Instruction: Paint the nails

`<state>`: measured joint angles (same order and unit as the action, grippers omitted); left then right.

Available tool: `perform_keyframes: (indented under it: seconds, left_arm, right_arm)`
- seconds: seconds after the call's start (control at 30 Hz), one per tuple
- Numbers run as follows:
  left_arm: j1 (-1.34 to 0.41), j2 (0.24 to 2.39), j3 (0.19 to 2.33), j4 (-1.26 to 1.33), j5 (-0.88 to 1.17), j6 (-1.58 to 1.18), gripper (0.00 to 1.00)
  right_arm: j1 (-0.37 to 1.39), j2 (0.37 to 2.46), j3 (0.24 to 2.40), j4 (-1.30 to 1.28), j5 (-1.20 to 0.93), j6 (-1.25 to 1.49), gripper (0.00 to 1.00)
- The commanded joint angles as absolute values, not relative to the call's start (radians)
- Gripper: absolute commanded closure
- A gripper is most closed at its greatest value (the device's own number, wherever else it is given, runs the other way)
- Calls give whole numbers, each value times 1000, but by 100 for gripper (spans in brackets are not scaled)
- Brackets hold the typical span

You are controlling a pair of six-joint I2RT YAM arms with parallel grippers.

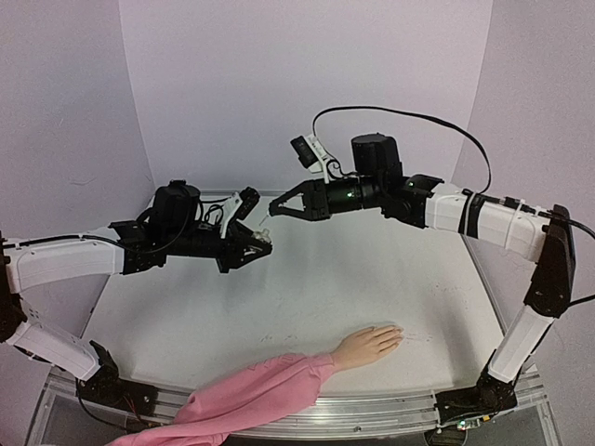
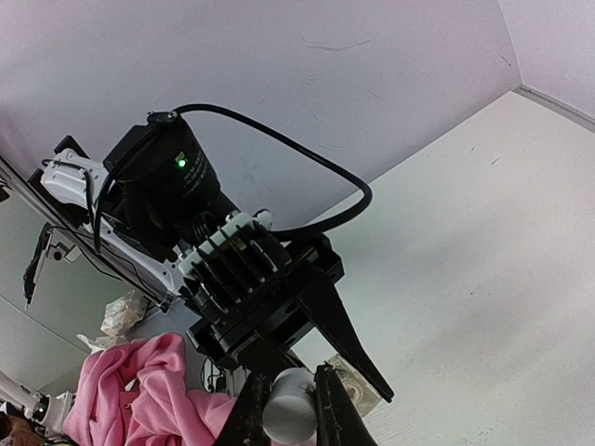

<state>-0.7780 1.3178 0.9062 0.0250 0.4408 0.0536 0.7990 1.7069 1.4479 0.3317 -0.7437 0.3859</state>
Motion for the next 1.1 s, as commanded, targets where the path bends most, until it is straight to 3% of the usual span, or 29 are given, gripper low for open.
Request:
perform_keyframes:
  seconds: [0.0, 0.27, 0.47, 0.63, 0.9, 1.07]
  left_arm:
    - [-782, 1304, 920, 48, 413, 66, 100]
    - [-782, 1285, 892, 49, 359, 71, 100]
    - [-781, 1270, 891, 49, 312, 75, 100]
    - [-780, 1230, 904, 51, 276, 70, 100]
    - [-781, 1204, 938, 52, 246, 44, 100]
    - [-781, 1210, 943, 54, 261, 21, 100]
  right_arm:
    - [798, 1645, 1438, 385, -747, 379, 100]
    - [734, 1560, 1342, 385, -696, 377, 100]
    - [581, 1385, 1093, 354, -628, 390, 100]
    - [470, 1196, 888, 188, -496, 402, 100]
    - [458, 914, 634, -49, -221, 631, 100]
    - [458, 825, 523, -136, -198, 737, 100]
